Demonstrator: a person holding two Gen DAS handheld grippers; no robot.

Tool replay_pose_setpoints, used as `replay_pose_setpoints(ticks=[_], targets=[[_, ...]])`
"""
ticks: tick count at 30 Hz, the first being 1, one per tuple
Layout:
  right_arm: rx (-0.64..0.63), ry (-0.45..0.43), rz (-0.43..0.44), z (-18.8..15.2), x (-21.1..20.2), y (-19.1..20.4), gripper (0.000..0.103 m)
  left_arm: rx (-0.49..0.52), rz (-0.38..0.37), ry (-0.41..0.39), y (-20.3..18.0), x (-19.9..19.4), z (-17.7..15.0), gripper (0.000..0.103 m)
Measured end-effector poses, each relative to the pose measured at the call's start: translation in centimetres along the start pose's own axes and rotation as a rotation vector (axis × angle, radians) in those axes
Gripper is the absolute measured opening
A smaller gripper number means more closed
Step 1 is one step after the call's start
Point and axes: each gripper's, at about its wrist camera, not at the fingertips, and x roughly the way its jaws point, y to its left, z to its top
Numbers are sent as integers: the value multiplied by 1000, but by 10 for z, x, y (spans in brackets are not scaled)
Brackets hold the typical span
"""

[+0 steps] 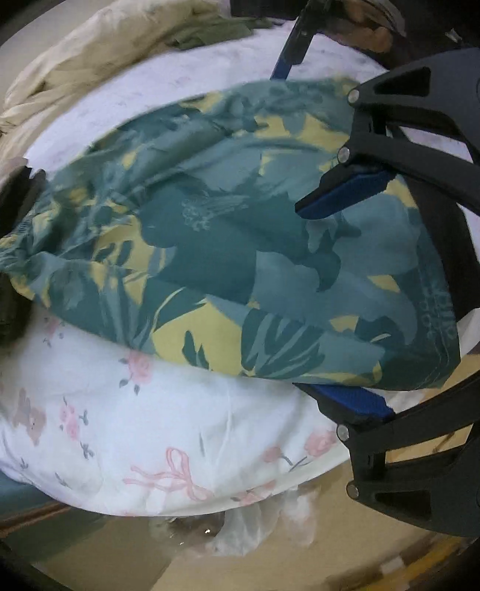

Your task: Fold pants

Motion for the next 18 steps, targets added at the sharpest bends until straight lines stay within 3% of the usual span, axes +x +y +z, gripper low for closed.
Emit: replay_pose_setpoints(ticks=[2, 5, 7, 11, 14, 15, 16, 17, 18], targets=[[57, 62, 33, -8, 22, -14, 78, -18, 4, 2, -2, -1, -1, 60], [29, 55, 99, -12, 25, -10, 77, 12, 14, 6, -10, -9, -2, 47], [13, 88, 156, -19, 34, 0, 75, 36, 17, 2, -20, -13, -4, 47], [-31, 91, 143, -20, 50, 10, 64, 80, 46, 7, -34, -12, -3, 47], [4, 87, 164, -16, 55, 3, 60, 23, 43, 45, -25, 10, 1, 47], [6, 84, 166, -15, 52, 1, 53, 17, 38, 40, -25, 12, 2, 47], [3, 83, 155, -13, 51, -1, 46, 22, 43, 31, -27, 12, 4, 40], [-10, 83, 134, -14, 47, -1, 16, 39, 62, 26, -32, 11, 5, 13], [-19, 97, 140, -14, 48, -2, 6, 60, 62, 30, -37, 10, 6, 3]])
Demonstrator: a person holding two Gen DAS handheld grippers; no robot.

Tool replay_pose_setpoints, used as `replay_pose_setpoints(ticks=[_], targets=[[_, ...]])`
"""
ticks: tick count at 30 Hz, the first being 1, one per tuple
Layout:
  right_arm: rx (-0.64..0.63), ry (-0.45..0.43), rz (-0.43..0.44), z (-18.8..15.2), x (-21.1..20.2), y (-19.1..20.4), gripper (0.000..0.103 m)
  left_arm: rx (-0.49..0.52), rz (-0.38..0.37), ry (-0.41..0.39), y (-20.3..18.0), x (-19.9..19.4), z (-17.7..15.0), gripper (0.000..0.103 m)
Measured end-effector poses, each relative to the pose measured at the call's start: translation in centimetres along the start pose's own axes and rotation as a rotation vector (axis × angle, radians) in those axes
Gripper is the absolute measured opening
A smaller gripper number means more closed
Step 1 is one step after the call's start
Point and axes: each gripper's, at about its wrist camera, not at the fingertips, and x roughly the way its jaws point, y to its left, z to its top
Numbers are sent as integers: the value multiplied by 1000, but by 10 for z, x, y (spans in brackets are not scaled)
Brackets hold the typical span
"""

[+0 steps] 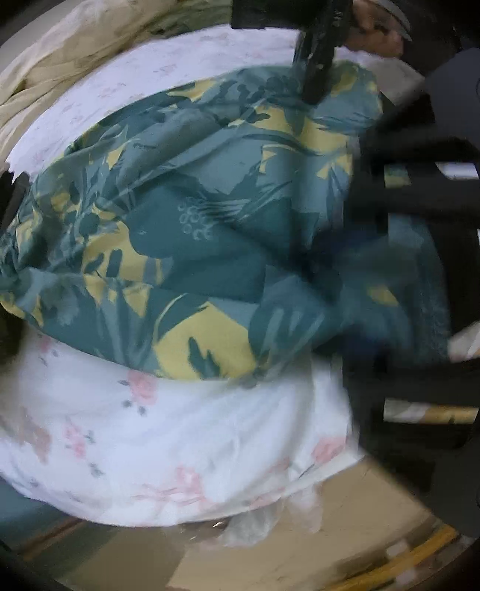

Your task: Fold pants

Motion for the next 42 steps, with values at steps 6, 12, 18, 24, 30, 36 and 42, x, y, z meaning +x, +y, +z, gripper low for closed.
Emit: replay_pose_setpoints(ticks=[6, 12, 18, 24, 30, 36, 42], targets=[[-57, -21, 6, 8, -19, 19, 5, 41, -6, 12, -38, -19, 5, 2], [-69, -15, 4, 22, -69, 18, 5, -116, -44, 45, -77, -44, -17, 2], [-9, 80, -12, 13, -107, 3, 5, -233, -129, 47, -125, -39, -68, 3], [130, 120, 10, -22, -138, -22, 10, -352, -224, 43, -138, -39, -118, 3], [173, 254, -278, -47, -109, -62, 12, -333, 56, 147, -149, -15, -124, 38], [-24, 118, -382, -31, -136, -22, 12, -288, 150, -79, -163, -56, -124, 49], [-207, 106, -358, -31, -109, 15, 11, -138, 69, -54, -192, -32, -126, 48]])
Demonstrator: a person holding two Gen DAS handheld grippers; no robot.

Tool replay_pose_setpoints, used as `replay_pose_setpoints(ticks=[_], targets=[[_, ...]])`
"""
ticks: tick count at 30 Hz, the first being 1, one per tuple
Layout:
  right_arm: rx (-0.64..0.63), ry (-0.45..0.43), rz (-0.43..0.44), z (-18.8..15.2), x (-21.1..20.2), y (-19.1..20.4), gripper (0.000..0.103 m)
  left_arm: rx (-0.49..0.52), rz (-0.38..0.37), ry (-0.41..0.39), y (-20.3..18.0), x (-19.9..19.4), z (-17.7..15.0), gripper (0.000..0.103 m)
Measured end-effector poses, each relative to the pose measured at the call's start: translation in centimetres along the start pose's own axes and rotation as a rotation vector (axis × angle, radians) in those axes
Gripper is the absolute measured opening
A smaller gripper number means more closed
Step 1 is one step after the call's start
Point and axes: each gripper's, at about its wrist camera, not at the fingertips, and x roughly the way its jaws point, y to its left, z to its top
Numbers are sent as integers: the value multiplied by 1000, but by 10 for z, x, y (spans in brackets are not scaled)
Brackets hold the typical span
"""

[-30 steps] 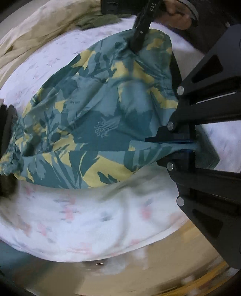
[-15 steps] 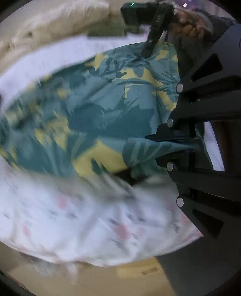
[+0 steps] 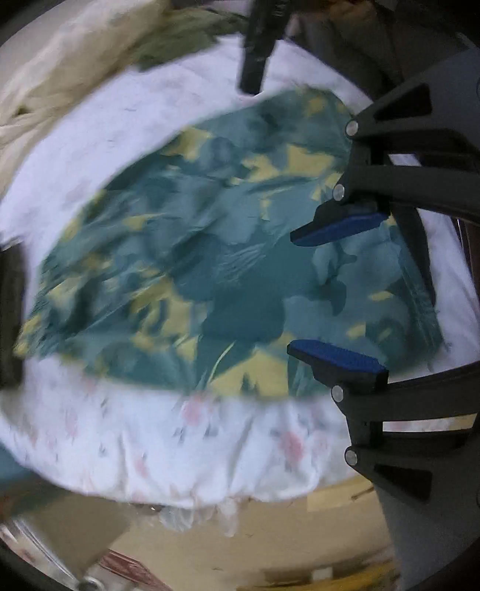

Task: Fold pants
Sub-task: 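Lay the folded shorts flat on the sheet and open both grippers, then grasp the waistband with both grippers and lift it toward the leg hems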

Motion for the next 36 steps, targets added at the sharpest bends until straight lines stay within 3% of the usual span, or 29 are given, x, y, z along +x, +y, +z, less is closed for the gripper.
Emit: replay_pose_setpoints(ticks=[3, 5, 12, 15, 17, 19, 20, 21, 26, 28, 33, 36], targets=[[-15, 108, -83, -5, 46, -5, 11, 8, 42, 115, -3, 33, -14, 47], [-14, 192, -115, -16, 65, -10, 8, 24, 54, 139, -6, 36, -23, 47], [-8, 319, -104, -43, 59, -18, 10, -11, 14, 228, 7, 19, -51, 47], [-21, 261, -85, -34, 39, -15, 12, -78, -31, 133, 18, -9, -37, 48], [-39, 152, -28, -15, 18, -8, 14, -82, -14, 50, 23, -28, -20, 58], [-68, 41, -27, 6, -1, 0, 32, -94, 18, -33, 28, -46, -5, 65], [-78, -4, -24, 15, -8, 4, 53, -105, 20, -60, 31, -53, 4, 66], [-83, -45, -11, 25, -15, 8, 63, -110, 16, -67, 32, -56, 9, 66], [-106, -155, 69, 70, -18, 22, 63, -167, -49, -127, 67, -45, 93, 67], [-91, -157, 112, 97, -9, 19, 63, -156, -46, -151, 80, -43, 120, 67], [-83, -148, 126, 153, 13, 12, 63, -91, -18, -119, 97, -14, 176, 65], [-61, -128, 145, 183, 26, 4, 63, -67, -87, -95, 100, 6, 199, 65]])
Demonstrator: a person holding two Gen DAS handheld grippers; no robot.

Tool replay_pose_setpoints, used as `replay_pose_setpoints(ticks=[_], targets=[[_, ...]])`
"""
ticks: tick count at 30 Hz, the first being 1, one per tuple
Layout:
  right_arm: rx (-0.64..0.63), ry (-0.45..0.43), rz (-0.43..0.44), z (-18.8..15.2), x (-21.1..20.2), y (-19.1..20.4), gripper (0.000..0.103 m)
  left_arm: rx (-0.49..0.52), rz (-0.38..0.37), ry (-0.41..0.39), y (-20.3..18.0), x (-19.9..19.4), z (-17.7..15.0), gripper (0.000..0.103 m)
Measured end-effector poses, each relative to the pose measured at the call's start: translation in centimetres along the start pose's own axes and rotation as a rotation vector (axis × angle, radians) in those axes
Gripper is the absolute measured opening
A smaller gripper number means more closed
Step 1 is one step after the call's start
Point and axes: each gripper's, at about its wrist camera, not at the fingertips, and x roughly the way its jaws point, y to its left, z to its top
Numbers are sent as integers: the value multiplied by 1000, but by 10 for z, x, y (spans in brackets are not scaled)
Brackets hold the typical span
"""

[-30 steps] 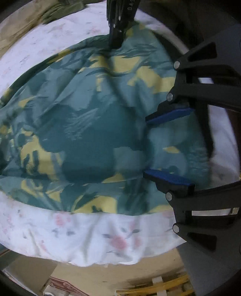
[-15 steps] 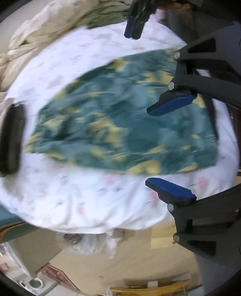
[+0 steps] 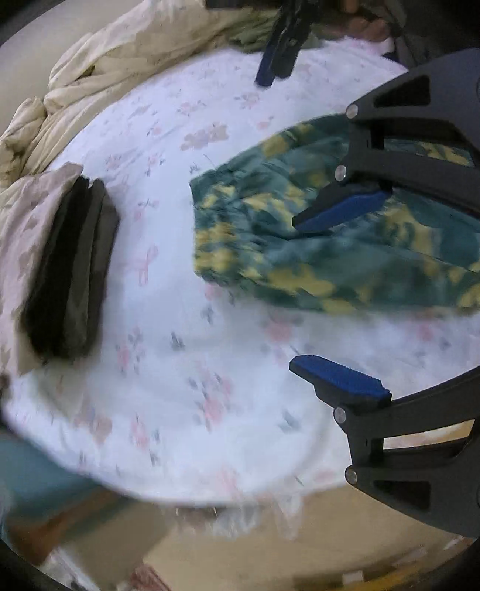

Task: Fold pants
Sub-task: 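Grasp the waistband with both grippers and lift it toward the leg hems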

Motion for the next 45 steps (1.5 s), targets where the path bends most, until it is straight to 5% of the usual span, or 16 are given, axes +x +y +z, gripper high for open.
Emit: replay_pose_setpoints(ticks=[5, 11, 13, 14, 17, 19, 26, 32, 38, 45], targets=[[36, 51, 5, 37, 47, -16, 63, 70, 35, 55, -3, 45, 20, 61], [38, 133, 1, 64, 111, -24, 62, 146, -56, 117, -9, 82, 32, 51], [13, 153, 3, 68, 123, -25, 51, 174, -93, 115, -9, 86, 36, 51], [0, 161, 29, 69, 125, -26, 30, 170, -115, 119, -7, 87, 38, 48], [-58, 185, 57, 74, 122, -24, 23, 175, -166, 142, -7, 86, 42, 18], [-102, 185, 61, 77, 118, -21, 20, 200, -191, 139, -10, 82, 46, 12], [-205, 96, 4, 114, 89, -13, 18, 326, -122, -36, -37, 43, 89, 11], [-321, -106, -83, 160, 33, 5, 19, 453, -60, -257, -64, 0, 121, 12], [-432, -112, -88, 133, 10, 18, 19, 569, -36, -292, -76, -18, 84, 12], [-541, -105, -77, 48, -18, 40, 19, 695, -45, -277, -96, -36, 8, 13]])
